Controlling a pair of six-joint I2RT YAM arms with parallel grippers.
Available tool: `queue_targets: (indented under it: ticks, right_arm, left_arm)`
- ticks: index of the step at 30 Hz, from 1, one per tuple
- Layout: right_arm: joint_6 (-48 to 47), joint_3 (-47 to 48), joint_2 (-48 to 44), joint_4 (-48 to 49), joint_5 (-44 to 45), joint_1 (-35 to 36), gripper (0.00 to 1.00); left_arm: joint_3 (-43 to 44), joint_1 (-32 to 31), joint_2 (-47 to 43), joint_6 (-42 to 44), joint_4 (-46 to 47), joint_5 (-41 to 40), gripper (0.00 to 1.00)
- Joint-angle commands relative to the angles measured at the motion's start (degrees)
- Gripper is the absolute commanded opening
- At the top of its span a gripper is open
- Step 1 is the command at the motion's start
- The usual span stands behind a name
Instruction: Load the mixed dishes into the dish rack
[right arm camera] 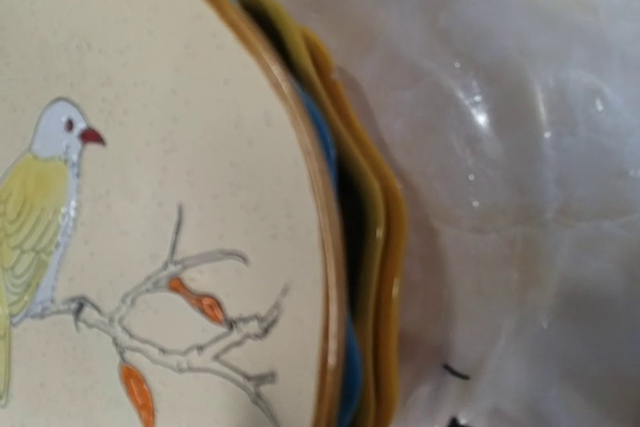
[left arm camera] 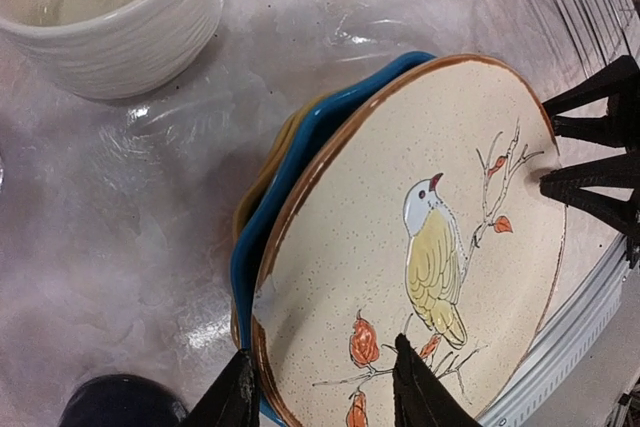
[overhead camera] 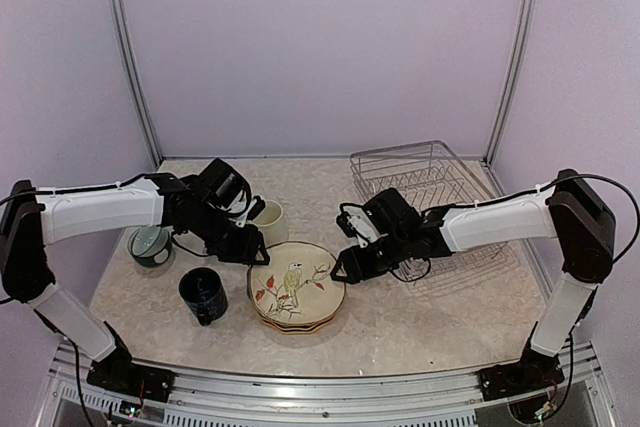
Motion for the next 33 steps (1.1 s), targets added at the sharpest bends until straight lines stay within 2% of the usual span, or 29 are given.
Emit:
queue_targets:
  ticks: [1, 15, 21, 26, 33]
  right_arm:
    - [1.0, -1.1, -2.3, 0.0, -0.1, 0.5, 0.51]
    - [6.1, -4.7, -3.9, 0.3, -0.5, 0.4, 0.48]
    - [9.8, -7.5, -4.3, 5.1, -2.9, 0.4, 0.41]
    - [14.7, -11.0, -5.0, 13.3, -6.6, 0.3, 0.35]
    - [18.0, -12.9, -6.4, 17.4, -7.8, 0.3, 0.32]
  left_arm:
    - [-0.4, -0.6, 1.5, -0.1, 0.8, 3.3, 0.42]
    - [-1.4, -1.9, 2.8, -1.6, 3.8, 5.7, 0.41]
    - [-1.4, -2.8, 3.4, -2.4, 4.5, 4.0, 0.41]
    - [-1.9, -3.6, 3.4, -3.2, 5.6, 1.5, 0.41]
    - [-2.3, -5.2, 3.9, -4.4, 7.3, -0.6, 0.41]
